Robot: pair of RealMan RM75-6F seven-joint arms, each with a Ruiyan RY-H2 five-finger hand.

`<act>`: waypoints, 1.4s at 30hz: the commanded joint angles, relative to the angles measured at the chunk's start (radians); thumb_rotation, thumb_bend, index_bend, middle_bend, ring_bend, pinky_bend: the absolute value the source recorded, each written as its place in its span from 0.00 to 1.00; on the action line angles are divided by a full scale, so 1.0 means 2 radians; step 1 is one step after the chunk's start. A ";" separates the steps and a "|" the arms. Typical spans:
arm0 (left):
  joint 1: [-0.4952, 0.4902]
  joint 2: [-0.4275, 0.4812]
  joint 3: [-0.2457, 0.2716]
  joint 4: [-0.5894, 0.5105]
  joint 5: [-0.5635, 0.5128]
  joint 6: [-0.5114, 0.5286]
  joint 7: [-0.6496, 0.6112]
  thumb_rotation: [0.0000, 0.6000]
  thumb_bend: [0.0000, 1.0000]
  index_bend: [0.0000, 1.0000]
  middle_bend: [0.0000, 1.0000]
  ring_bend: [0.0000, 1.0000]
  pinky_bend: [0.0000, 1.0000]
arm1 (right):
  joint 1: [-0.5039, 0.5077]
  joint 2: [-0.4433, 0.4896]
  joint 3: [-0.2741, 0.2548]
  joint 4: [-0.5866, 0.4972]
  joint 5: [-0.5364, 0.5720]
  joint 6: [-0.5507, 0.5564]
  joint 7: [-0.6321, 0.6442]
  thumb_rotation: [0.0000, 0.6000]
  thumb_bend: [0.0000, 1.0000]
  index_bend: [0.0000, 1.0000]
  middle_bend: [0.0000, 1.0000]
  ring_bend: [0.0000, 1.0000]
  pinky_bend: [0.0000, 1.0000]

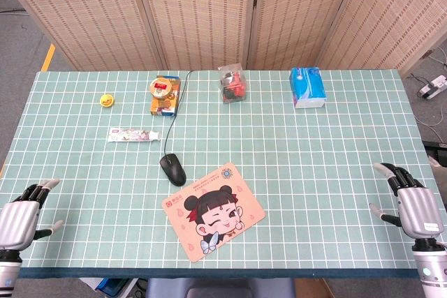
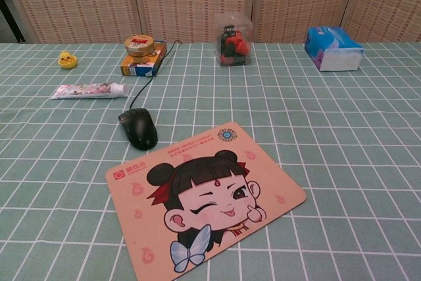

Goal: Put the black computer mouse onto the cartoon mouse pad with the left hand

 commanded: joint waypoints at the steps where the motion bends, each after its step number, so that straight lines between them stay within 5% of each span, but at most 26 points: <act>1: 0.000 -0.001 0.001 0.001 0.002 0.000 0.001 1.00 0.14 0.20 0.22 0.22 0.47 | -0.001 0.004 -0.003 -0.005 0.000 -0.002 0.002 1.00 0.00 0.23 0.23 0.18 0.41; 9: -0.005 -0.001 0.003 -0.008 0.034 0.015 -0.001 1.00 0.14 0.21 0.24 0.27 0.50 | -0.007 0.014 -0.001 -0.014 -0.002 0.009 0.015 1.00 0.00 0.25 0.27 0.18 0.41; 15: -0.030 0.020 -0.004 -0.027 0.078 0.012 -0.002 1.00 0.14 0.22 0.32 0.58 0.83 | -0.009 0.022 -0.001 -0.017 -0.005 0.013 0.028 1.00 0.00 0.25 0.28 0.19 0.41; 17: -0.046 0.027 -0.005 -0.032 0.096 0.000 -0.013 1.00 0.14 0.22 0.42 0.74 0.96 | -0.012 0.025 -0.001 -0.019 -0.005 0.018 0.031 1.00 0.00 0.25 0.29 0.19 0.41; 22: -0.096 0.046 -0.008 -0.042 0.142 -0.039 -0.049 1.00 0.14 0.23 0.75 0.98 1.00 | -0.020 0.032 0.003 -0.024 -0.005 0.035 0.043 1.00 0.00 0.27 0.32 0.24 0.41; 26: -0.131 0.057 -0.016 -0.055 0.163 -0.071 -0.031 1.00 0.14 0.20 0.87 1.00 1.00 | -0.025 0.037 0.005 -0.025 -0.004 0.042 0.052 1.00 0.00 0.27 0.34 0.26 0.41; 42: -0.261 0.007 -0.036 -0.061 0.191 -0.230 0.091 1.00 0.14 0.17 0.93 1.00 1.00 | -0.030 0.050 0.009 -0.019 0.000 0.045 0.092 1.00 0.01 0.28 0.35 0.26 0.41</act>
